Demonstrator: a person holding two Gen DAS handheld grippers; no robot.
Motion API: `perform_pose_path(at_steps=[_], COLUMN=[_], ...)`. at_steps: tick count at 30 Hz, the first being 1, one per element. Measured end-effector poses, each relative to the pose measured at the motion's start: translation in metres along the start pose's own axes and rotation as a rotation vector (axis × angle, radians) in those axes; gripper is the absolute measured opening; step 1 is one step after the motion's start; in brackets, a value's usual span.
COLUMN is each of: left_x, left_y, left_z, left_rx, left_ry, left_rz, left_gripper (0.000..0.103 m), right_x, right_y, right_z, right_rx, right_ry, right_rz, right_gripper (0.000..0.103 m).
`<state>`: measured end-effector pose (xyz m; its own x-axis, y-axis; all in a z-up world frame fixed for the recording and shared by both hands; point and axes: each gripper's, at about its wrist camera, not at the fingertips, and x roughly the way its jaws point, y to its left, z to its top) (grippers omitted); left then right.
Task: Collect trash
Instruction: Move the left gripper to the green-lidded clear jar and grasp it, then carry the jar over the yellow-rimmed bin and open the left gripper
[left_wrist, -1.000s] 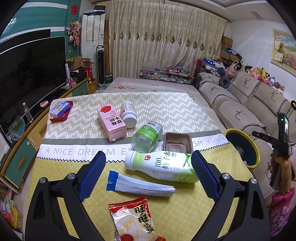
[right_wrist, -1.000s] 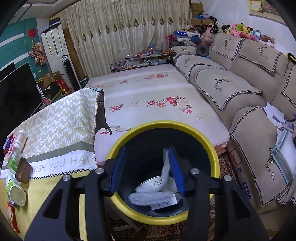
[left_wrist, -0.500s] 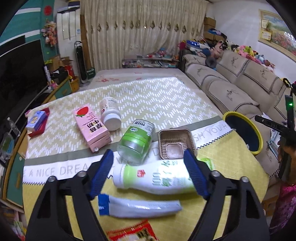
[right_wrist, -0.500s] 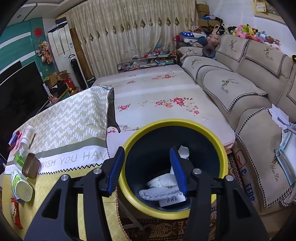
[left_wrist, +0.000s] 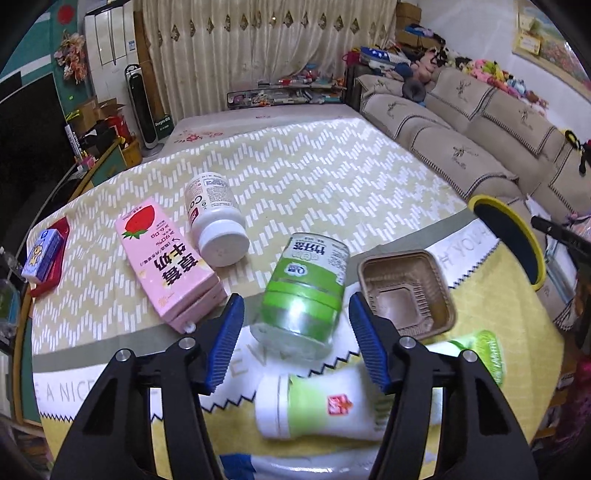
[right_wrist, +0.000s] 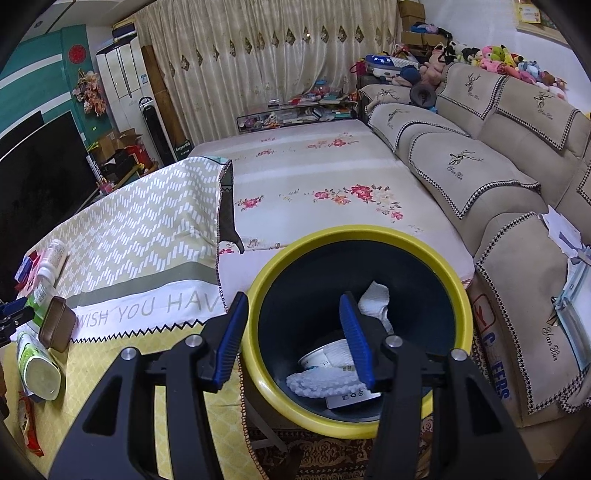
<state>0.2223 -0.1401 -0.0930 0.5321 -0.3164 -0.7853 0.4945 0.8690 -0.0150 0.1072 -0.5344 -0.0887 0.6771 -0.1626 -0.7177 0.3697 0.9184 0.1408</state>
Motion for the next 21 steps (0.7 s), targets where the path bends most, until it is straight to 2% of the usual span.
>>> perform_pose_path(at_steps=[9, 13, 18, 21], left_x=[0.023, 0.03, 0.028, 0.013], left_y=[-0.001, -0.004, -0.005, -0.005], left_z=[0.01, 0.013, 0.015, 0.016], left_rx=[0.045, 0.058, 0.067, 0.067], left_ry=[0.05, 0.063, 0.059, 0.023], left_rz=[-0.013, -0.031, -0.025, -0.008], left_gripper=[0.059, 0.054, 0.052, 0.052], right_x=[0.01, 0.012, 0.011, 0.008], right_y=[0.004, 0.005, 0.004, 0.002], right_z=[-0.001, -0.002, -0.002, -0.001], right_rx=[-0.006, -0.008, -0.006, -0.001], right_ry=[0.022, 0.031, 0.026, 0.018], right_rz=[0.001, 0.003, 0.006, 0.006], right_gripper=[0.05, 0.05, 0.05, 0.05])
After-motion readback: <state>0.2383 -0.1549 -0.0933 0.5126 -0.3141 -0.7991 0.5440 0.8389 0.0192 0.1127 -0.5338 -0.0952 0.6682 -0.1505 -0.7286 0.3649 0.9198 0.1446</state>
